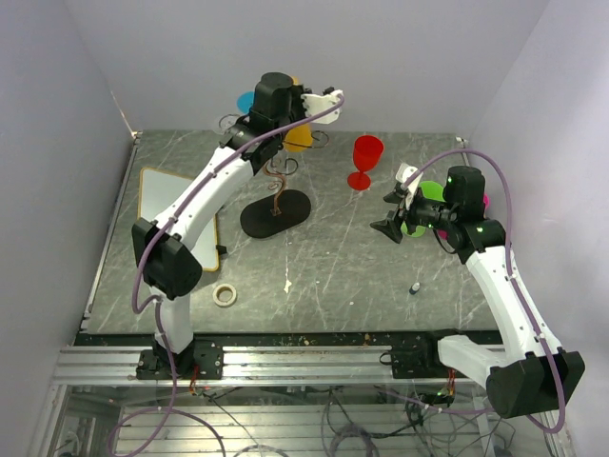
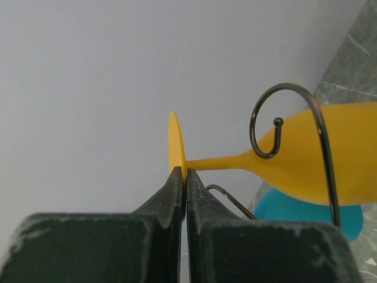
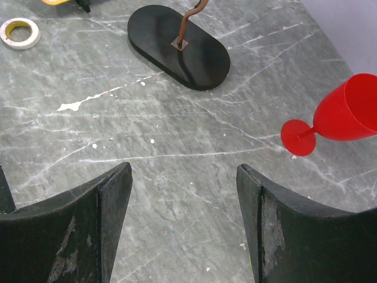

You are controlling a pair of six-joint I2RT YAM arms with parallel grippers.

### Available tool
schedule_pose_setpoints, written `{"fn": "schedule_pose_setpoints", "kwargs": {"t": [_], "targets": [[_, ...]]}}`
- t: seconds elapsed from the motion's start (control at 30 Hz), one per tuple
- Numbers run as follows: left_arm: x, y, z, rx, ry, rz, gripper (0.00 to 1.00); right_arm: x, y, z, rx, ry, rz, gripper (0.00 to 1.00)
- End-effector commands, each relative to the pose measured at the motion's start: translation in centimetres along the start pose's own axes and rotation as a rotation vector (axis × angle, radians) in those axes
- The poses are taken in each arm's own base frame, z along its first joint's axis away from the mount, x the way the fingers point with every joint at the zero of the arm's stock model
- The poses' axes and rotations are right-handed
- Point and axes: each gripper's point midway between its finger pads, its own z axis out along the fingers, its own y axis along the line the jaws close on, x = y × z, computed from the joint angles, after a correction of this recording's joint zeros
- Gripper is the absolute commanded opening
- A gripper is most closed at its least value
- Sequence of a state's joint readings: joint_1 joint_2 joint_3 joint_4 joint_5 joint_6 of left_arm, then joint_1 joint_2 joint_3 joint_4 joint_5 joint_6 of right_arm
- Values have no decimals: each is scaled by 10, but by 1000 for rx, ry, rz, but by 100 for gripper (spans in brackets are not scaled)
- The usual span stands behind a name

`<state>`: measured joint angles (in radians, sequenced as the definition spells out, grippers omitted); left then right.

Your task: Place the wine glass upside down on the wine glass rack

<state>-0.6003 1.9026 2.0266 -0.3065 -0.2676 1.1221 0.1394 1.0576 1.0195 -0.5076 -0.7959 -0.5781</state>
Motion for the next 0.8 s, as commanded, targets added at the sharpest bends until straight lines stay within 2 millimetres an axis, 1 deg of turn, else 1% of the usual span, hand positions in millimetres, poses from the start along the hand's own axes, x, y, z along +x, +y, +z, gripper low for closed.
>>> {"fn": "schedule_pose_setpoints", "kwargs": {"t": [0.0, 0.37, 0.77], "targets": [[-19, 10, -21, -5, -56, 2, 7, 14, 7, 2, -16, 21, 22, 71], [-26, -3, -24, 26, -48, 36, 7, 15, 8, 2, -17, 22, 23, 71], [-51, -13, -35, 57, -117, 52, 7, 15, 8, 2, -18, 23, 21, 71]]}}
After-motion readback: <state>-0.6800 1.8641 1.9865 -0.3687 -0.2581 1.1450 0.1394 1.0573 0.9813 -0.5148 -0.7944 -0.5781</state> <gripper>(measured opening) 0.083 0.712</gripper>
